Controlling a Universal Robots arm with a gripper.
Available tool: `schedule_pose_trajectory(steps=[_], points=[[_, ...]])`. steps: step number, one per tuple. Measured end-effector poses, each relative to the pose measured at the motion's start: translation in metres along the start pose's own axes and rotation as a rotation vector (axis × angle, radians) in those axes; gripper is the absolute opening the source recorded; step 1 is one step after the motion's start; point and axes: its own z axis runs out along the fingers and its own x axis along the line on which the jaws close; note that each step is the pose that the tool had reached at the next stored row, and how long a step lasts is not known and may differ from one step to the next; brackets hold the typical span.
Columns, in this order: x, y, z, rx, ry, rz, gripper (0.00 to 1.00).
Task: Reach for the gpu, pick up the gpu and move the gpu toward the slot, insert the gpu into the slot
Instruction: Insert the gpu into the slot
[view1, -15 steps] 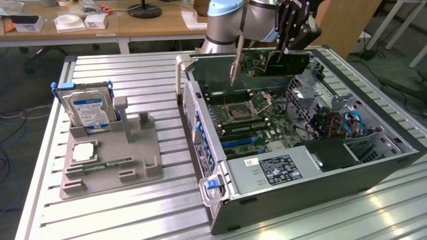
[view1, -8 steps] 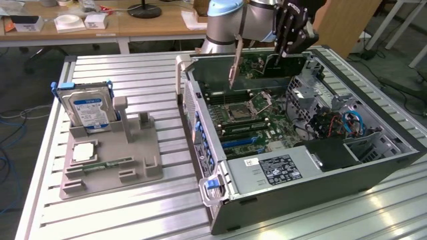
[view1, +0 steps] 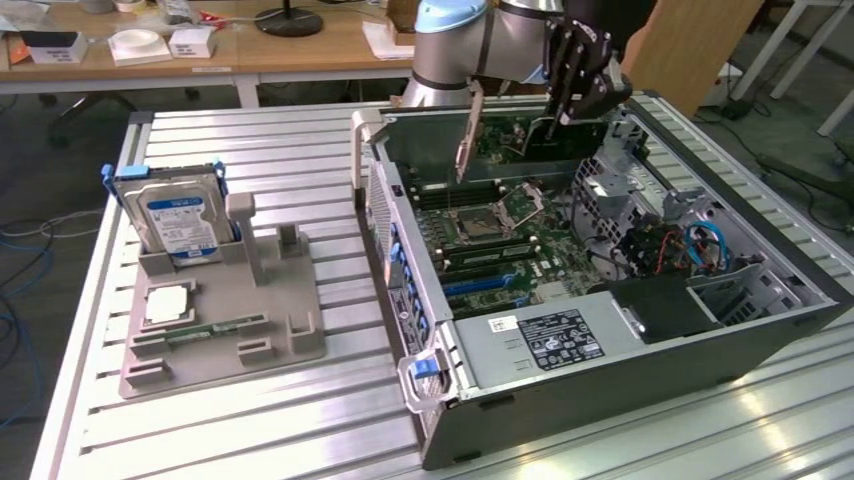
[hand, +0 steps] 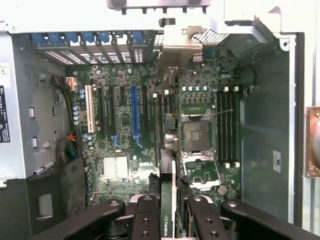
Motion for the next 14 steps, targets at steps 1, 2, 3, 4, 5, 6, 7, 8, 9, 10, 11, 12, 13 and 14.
schedule_pose_trajectory(steps=[1, 2, 3, 4, 5, 6, 7, 8, 9, 10, 11, 12, 13, 14], points=[[0.001, 0.0, 0.0017, -0.0001, 0.0, -0.001, 0.26], [0.002, -0.0001, 0.0036, -0.0002, 0.0, -0.001, 0.26], [0.003, -0.0001, 0.0053, -0.0004, 0.0, -0.001, 0.26], [0.004, -0.0002, 0.0071, -0.0006, 0.0, -0.001, 0.26], [0.005, -0.0002, 0.0089, -0.0008, -0.0001, -0.001, 0.26], [0.006, -0.0003, 0.0106, -0.0011, 0.0, -0.001, 0.26], [0.007, -0.0003, 0.0122, -0.0016, 0.0001, -0.001, 0.26], [0.008, -0.0004, 0.0142, -0.0021, -0.0001, -0.001, 0.26], [0.009, -0.0004, 0.0159, -0.0024, 0.0, -0.001, 0.26], [0.01, -0.0005, 0.0176, -0.0027, 0.0001, -0.001, 0.26], [0.011, -0.0005, 0.0192, -0.0029, 0.0001, -0.001, 0.26], [0.012, -0.0005, 0.0208, -0.003, 0.0002, -0.001, 0.26], [0.013, -0.0006, 0.0226, -0.0032, 0.0001, -0.001, 0.26], [0.014, -0.0008, 0.0243, -0.0032, 0.0002, -0.001, 0.26]])
